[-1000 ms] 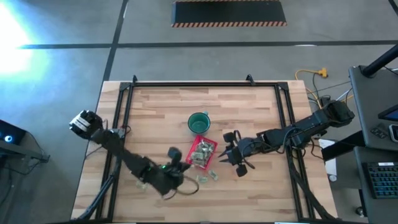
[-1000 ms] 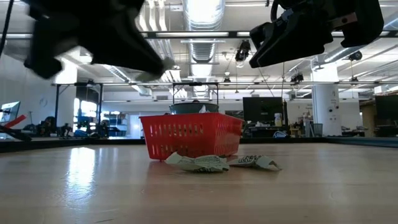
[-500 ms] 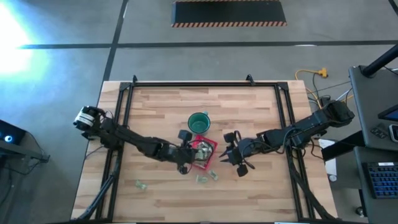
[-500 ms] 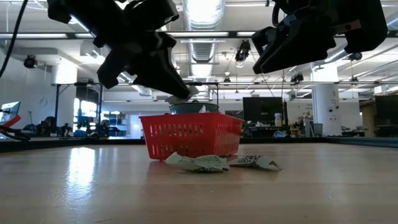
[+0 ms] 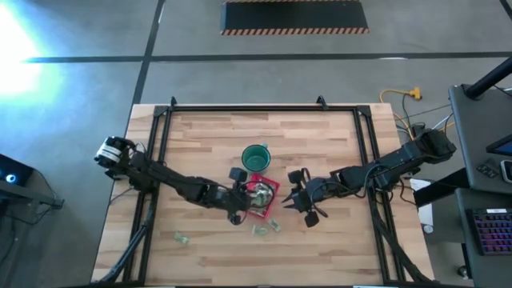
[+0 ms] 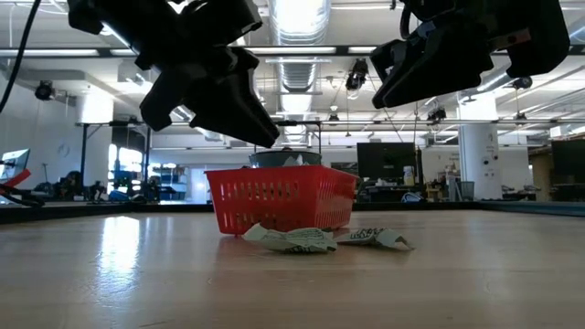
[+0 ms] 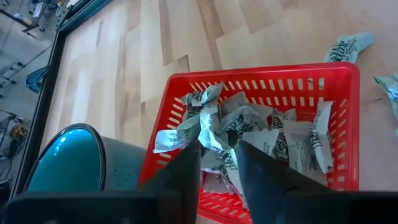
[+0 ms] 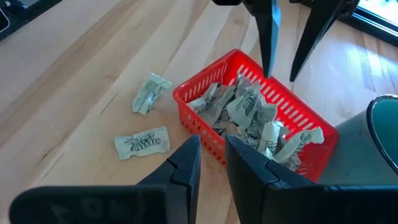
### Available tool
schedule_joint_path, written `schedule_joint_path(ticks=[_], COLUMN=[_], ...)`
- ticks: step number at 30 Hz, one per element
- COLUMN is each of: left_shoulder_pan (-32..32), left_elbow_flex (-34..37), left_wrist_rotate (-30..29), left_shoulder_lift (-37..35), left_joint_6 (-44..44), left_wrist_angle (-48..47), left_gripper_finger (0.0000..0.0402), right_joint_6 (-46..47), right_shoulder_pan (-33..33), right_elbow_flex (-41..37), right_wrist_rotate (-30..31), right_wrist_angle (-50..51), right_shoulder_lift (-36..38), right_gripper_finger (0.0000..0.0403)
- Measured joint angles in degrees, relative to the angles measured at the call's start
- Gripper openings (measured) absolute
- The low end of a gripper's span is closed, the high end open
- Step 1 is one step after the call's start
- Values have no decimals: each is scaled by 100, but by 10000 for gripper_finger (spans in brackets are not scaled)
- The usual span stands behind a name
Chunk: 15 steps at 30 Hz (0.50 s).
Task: Pick and place items into bin
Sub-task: Put the light green stevia packet into the red bin
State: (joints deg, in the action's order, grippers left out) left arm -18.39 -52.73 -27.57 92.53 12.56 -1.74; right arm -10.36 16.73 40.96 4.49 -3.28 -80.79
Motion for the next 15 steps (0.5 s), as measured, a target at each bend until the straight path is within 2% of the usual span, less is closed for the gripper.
schedule_joint_path(ticks=[3,7,11,15], left_shoulder_pan=[0,-23,-79,-161], left_elbow_flex=[0,0,4,4], left_wrist_rotate=[0,-2,-7,-5], left_shoulder_lift=[0,2,0,-8], left_joint_6=[-19,-111,-469,-473], left_wrist_angle=[0,-14,-134,-183], left_gripper_finger=[114,137,144,144], right_joint_6=[290,552,714,687], right_shoulder_pan=[0,0,83,292], right_elbow_flex=[-45,-104,-106,-106], right_wrist_rotate=[-45,-686,-1423,-1489], right_wrist_angle=[-3,-12,-296,-901], right_shoulder_lift=[0,-139,-546,-1188], right_gripper_finger=[68,75,83,86])
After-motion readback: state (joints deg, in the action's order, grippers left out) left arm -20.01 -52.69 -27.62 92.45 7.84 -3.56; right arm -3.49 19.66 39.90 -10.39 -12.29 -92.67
